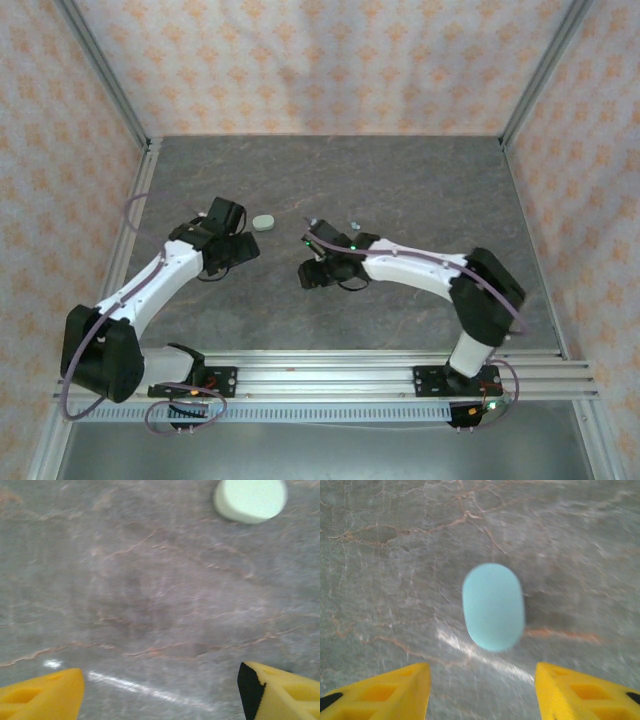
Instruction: Insert the wireless bluetooth earbuds into the charging case
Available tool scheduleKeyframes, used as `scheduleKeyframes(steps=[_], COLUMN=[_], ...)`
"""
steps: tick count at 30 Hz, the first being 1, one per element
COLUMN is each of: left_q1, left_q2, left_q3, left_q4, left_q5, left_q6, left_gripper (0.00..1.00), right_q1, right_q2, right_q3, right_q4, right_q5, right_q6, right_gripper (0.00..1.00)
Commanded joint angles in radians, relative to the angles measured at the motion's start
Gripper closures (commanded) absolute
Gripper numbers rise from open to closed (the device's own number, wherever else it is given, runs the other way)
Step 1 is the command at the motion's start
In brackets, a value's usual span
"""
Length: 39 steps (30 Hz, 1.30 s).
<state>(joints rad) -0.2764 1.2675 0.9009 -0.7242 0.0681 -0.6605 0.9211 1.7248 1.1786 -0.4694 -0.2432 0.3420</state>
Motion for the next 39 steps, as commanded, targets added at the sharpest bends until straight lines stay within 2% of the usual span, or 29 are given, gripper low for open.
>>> scheduleKeyframes(steps=[1,7,16,22,26,34,39], left_q1=[0.041,0.087,0.112,0.113,0.112,0.113,0.114], left_q2=[-0.054,-0.070,-0.049,-0.043,-0.056,-0.059,-0.024], left_q3=[-0.035,-0.070,-0.068,-0.060,-0.056,-0.042,-0.004], left_q4=[-0.034,-0.022,-0.003,0.001,0.018,0.065,0.017], left_q5=[0.044,0.077,0.105,0.114,0.167,0.385,0.349], left_q6=[0.081,0.121,0.181,0.205,0.255,0.356,0.349], left_gripper=[0.19,0.19,0.19,0.19,0.19,0.23,0.25], right_q1=[0.013,0.019,0.021,0.021,0.021,0.012,0.012], right_q2=[0.099,0.210,0.239,0.199,0.139,0.034,0.079], right_q3=[0.091,0.178,0.206,0.221,0.218,0.139,0.167], right_q4=[-0.084,-0.151,-0.191,-0.210,-0.200,-0.111,-0.176], right_q5=[0.012,0.045,0.092,0.100,0.099,0.119,0.192], right_q6=[-0.051,-0.083,-0.111,-0.132,-0.141,-0.083,0.020], right_gripper=[0.42,0.42,0.42,0.42,0.42,0.42,0.38])
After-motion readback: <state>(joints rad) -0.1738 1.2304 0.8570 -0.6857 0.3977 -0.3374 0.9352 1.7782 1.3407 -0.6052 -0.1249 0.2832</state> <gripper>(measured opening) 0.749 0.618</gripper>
